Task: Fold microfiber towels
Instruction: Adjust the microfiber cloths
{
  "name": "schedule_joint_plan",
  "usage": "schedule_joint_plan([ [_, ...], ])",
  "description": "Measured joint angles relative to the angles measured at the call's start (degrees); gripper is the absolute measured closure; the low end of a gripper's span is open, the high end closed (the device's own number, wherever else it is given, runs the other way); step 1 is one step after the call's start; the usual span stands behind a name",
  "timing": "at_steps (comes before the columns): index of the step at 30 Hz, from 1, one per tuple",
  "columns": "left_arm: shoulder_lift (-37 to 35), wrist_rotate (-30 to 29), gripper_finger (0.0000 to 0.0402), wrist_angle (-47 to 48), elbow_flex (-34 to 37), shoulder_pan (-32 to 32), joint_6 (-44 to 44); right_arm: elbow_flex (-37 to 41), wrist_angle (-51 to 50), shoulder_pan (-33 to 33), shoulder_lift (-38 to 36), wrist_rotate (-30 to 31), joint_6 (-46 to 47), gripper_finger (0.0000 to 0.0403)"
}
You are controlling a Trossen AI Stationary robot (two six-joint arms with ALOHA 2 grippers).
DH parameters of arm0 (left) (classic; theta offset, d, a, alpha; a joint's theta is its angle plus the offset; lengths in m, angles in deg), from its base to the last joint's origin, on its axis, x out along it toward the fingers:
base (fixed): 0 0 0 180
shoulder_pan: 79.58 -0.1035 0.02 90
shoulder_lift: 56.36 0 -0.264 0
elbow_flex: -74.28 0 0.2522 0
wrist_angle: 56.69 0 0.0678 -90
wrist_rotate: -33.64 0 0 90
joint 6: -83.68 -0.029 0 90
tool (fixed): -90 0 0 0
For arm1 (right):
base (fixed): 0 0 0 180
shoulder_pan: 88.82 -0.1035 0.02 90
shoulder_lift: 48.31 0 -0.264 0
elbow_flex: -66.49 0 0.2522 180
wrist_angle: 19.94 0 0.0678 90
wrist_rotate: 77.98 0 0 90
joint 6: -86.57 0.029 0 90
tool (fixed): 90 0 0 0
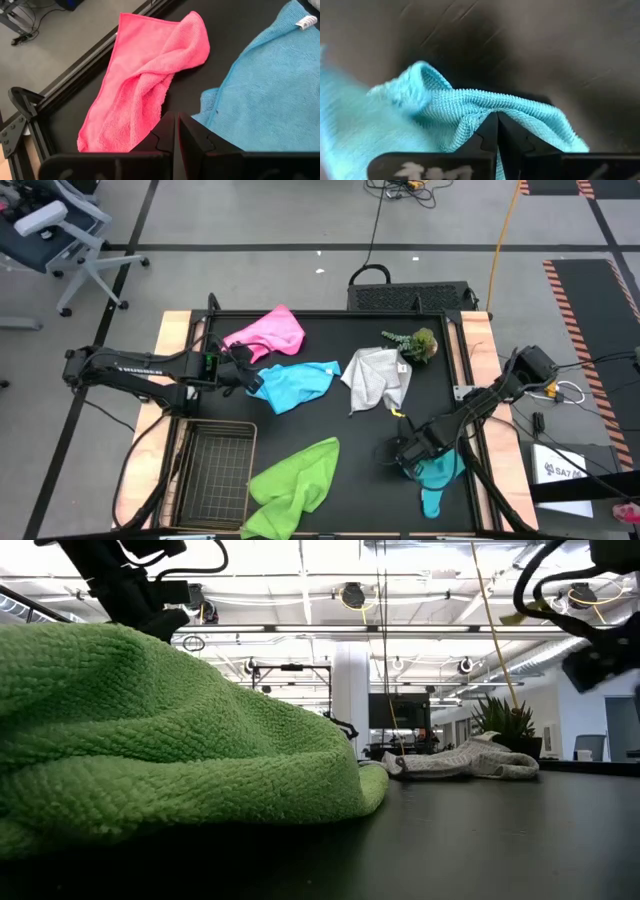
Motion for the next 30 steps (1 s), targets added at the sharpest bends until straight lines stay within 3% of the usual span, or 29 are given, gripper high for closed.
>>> schedule_joint_plan([
  [7, 3.34, 2.06, 0.0376, -12.92, 0.02, -5.05, -11.36, -0.23, 8.75, 0.86, -9.21, 17.48, -6.98, 0.0403],
  [11, 9.38, 4.37, 0.0376, -17.46, 0.02, -9.53, -13.09, -0.23, 15.86, 1.26, -12.44, 23.43, -14.99, 0.0403],
  [14, 15.23, 12.27, 0.0376, -20.41, 0.02, -11.1, -13.21, -0.23, 19.93, 1.48, -13.99, 23.58, -19.75, 0.0403],
  [20, 25.69, 19.89, 0.0396, -26.24, 0.02, -9.42, -14.69, -0.26, 20.55, 2.15, -14.93, 23.7, -22.29, 0.0403],
  [30, 36.5, 20.32, 0.0396, -28.96, -0.4, -8.49, -10.68, -0.26, 20.1, 2.34, -14.91, 23.68, -22.67, 0.0403],
])
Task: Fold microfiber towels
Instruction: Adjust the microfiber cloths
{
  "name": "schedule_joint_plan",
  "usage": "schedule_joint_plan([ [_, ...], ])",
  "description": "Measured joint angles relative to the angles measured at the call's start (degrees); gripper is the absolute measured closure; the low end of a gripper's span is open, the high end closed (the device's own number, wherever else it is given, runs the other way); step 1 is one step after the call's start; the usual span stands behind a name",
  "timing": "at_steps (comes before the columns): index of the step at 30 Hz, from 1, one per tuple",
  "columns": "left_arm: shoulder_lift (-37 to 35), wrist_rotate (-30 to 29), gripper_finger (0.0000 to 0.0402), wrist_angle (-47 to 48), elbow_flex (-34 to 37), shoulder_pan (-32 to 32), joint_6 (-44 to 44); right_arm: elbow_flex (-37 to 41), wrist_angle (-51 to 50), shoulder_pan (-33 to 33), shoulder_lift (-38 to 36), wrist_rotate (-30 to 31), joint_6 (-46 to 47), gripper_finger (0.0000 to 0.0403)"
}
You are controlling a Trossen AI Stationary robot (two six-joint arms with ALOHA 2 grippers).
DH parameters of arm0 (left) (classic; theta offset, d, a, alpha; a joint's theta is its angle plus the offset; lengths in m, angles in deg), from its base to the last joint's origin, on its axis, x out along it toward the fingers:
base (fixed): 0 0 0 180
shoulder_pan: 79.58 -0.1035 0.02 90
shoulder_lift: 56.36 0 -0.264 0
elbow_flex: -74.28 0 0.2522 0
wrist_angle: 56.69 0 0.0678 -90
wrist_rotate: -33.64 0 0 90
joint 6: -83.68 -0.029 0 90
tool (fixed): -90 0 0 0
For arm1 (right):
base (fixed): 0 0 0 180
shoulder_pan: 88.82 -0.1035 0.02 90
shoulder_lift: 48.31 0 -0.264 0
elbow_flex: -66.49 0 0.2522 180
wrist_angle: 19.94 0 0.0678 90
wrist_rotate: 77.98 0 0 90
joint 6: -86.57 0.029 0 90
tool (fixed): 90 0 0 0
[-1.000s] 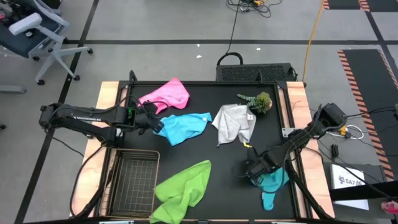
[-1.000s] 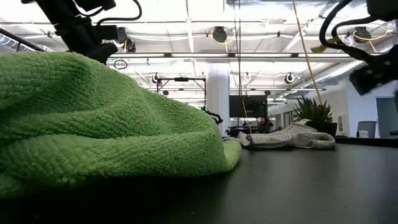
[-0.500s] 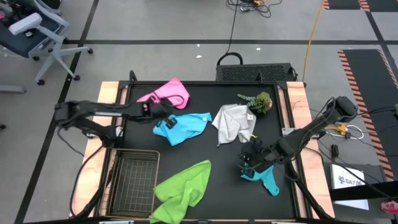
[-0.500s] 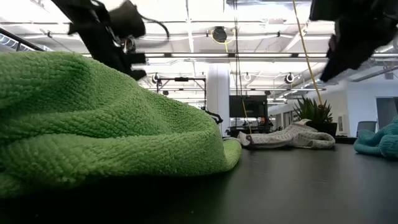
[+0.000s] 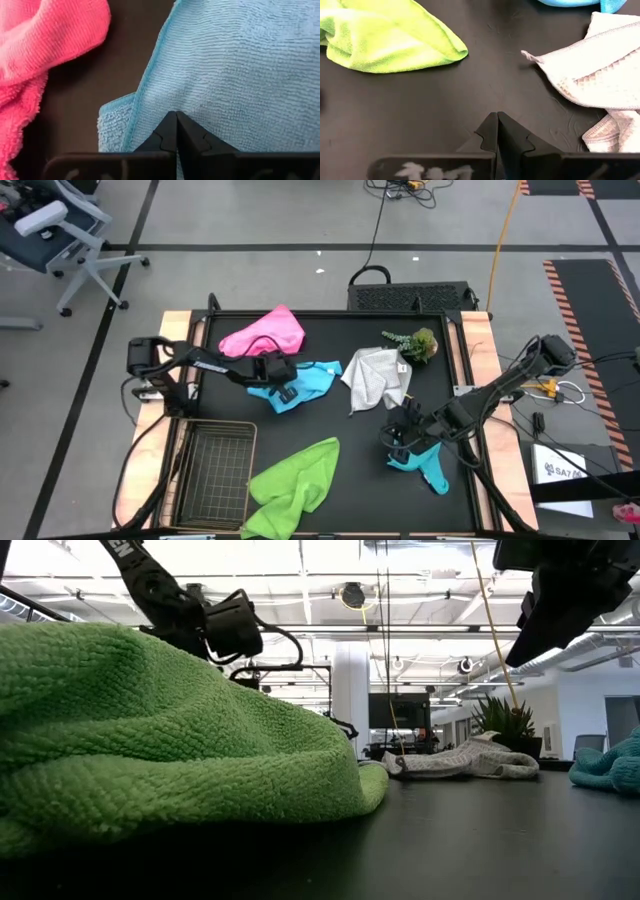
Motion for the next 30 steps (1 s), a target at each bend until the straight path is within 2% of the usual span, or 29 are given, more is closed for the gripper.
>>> schedule_joint_plan([
  [3, 0.26, -3.64, 0.0399, 4.02, -0.15, 0.09, 2.78, -0.02, -0.05, 0.0, 0.0, 0.0, 0.0, 0.0403],
  [7, -2.59, -10.39, 0.0398, 17.6, -0.17, -0.12, 7.61, -0.09, -0.49, 0.0, 0.0, -0.02, -0.02, 0.0403],
  [9, -4.16, -10.72, 0.0399, 26.0, -0.98, -0.12, 10.47, -0.09, -0.42, 0.0, 0.0, -0.02, 0.0, 0.0403],
  [11, -6.41, -10.97, 0.0397, 30.15, -1.85, -0.12, 12.01, -0.09, -0.3, 0.0, 0.0, -0.02, -0.14, 0.0403],
  [16, -12.28, -7.53, 0.0397, 29.52, -3.0, 2.19, 11.37, -0.09, 1.91, 0.78, 0.11, -0.07, -2.26, 0.0403],
  [19, -15.47, -7.48, 0.0398, 27.23, -3.82, 5.03, 10.92, -0.11, 6.85, 2.99, 1.62, -0.53, -5.39, 0.0403],
  [26, -20.93, -7.93, 0.0399, 29.3, -3.74, 13.14, 14.3, -0.36, 26.74, 11.16, 13.87, -14.67, -16.4, 0.0403],
  [30, -22.37, -8.16, 0.0396, 32.07, -3.74, 17.17, 17.36, -5.66, 27.25, 14.39, 23.41, -17.84, -20.26, 0.0403],
])
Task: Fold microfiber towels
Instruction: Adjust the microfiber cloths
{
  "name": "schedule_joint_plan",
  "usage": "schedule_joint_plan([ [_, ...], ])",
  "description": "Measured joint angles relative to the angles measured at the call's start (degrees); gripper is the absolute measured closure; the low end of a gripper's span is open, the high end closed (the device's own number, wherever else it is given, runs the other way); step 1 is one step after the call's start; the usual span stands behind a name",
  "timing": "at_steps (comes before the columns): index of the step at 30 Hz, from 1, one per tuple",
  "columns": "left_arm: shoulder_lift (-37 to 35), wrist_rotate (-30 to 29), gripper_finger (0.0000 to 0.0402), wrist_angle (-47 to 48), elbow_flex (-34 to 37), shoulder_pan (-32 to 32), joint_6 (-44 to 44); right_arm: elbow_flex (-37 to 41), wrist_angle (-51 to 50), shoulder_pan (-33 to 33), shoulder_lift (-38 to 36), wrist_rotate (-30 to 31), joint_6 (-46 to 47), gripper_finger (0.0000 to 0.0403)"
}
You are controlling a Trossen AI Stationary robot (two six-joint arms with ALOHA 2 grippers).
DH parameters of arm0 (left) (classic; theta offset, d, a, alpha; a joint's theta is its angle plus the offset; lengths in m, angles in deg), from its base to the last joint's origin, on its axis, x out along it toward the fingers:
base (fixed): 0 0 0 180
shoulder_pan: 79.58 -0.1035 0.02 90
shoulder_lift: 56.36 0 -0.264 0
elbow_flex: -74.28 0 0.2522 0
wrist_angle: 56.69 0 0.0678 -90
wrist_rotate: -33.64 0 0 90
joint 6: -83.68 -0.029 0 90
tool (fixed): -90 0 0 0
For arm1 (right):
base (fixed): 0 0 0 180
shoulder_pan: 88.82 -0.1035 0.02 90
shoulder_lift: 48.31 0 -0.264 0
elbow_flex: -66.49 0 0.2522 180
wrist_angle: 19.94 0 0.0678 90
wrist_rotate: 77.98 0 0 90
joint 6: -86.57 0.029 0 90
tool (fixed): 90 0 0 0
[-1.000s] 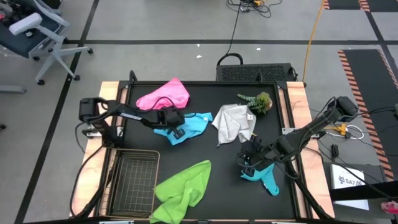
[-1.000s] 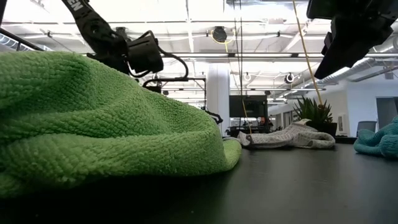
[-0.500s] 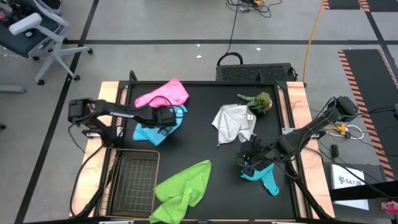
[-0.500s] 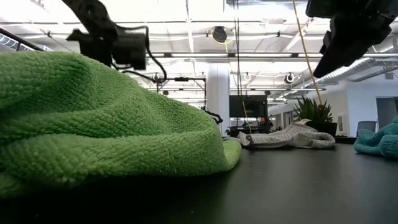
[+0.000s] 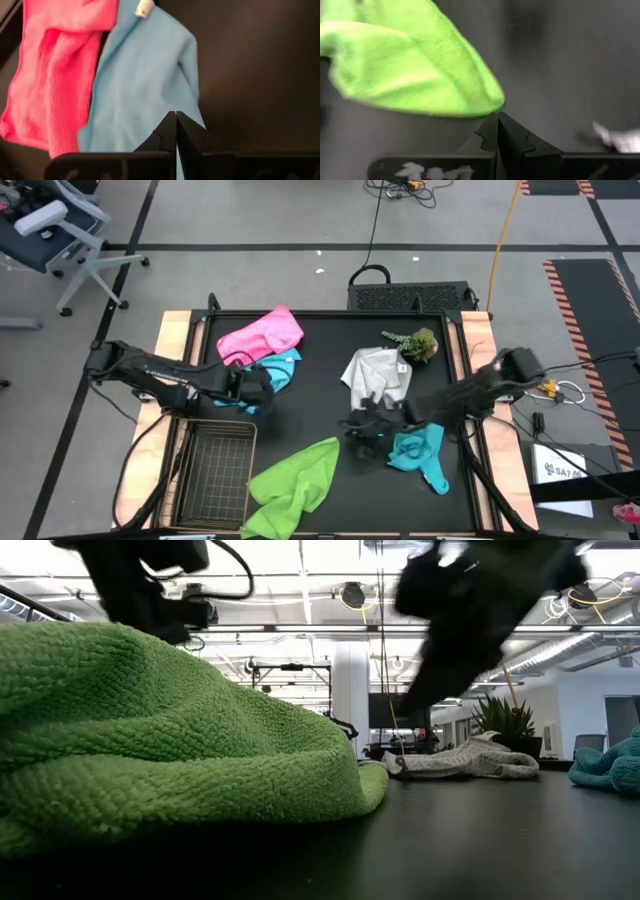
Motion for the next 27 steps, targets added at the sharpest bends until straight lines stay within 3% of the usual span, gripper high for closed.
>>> schedule_joint_plan([
  [4, -0.35, -1.17, 0.0398, 2.72, 0.0, 2.93, 3.16, -9.24, -1.29, 0.82, 8.61, -2.8, -6.49, 0.0403],
  [9, -0.39, -1.72, 0.0396, 2.48, -0.04, 4.53, 3.7, -18.23, -10.19, 0.74, 14.94, -5.02, -9.87, 0.0403],
  [22, -0.4, -2.72, 0.0397, 2.59, -0.07, 4.54, 3.78, -16.77, -14.22, -1.4, 18.56, -0.81, -2.8, 0.0403],
  [27, -0.4, -2.49, 0.0389, 2.59, -0.07, 4.54, 4.03, -16.24, -28.05, -3.86, 16.23, 1.15, 2.48, 0.0403],
])
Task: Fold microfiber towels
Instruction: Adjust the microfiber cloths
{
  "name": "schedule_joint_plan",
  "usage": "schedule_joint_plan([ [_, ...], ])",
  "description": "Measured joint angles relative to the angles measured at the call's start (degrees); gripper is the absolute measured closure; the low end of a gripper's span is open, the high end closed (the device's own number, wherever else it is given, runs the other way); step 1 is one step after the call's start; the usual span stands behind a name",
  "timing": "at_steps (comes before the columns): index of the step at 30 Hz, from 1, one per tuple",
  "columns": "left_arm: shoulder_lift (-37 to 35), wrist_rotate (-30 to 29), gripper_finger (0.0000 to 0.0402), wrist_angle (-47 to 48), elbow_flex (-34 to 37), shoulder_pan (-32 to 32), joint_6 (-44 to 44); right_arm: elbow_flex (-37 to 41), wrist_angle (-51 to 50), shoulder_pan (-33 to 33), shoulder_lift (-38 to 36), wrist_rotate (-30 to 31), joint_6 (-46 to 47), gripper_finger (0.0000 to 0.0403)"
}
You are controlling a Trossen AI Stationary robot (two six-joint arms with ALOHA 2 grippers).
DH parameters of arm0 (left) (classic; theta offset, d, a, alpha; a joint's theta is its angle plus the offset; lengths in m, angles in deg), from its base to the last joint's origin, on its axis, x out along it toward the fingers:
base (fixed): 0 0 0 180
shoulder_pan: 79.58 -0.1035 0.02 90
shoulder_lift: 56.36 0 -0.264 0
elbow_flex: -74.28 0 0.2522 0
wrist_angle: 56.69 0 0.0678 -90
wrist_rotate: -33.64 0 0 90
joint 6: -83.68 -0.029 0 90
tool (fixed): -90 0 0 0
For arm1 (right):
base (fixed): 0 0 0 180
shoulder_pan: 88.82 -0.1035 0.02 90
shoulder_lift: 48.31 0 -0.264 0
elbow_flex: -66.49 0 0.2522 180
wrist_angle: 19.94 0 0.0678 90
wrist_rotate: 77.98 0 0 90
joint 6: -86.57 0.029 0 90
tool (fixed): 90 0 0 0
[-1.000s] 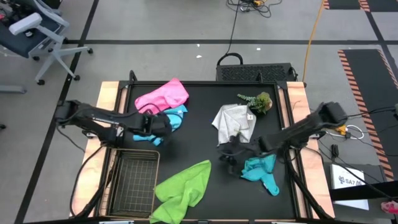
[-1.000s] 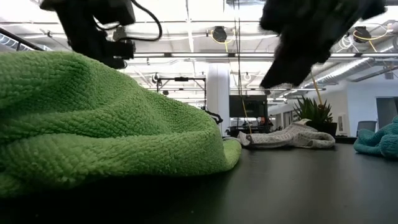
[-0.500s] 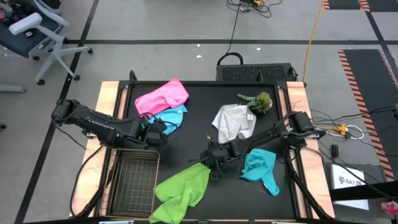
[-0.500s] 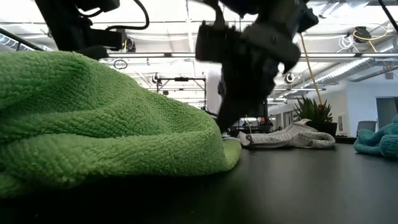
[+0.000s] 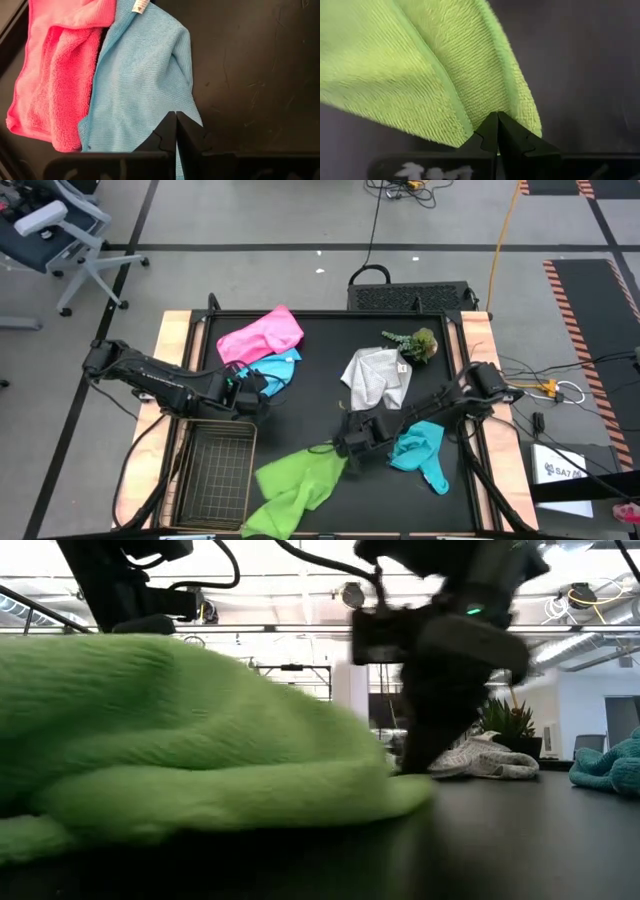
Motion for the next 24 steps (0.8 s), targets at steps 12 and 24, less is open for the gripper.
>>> schedule_joint_plan([
  [12, 0.0, 0.12, 0.039, -0.11, 0.0, -0.02, -0.07, 0.41, -37.95, -10.08, -10.48, -7.33, 26.38, 0.0403],
  [24, 0.0, -0.29, 0.0394, -1.17, 0.0, -0.04, -0.37, 1.79, -4.05, -9.83, -16.74, 5.89, 15.98, 0.0403],
])
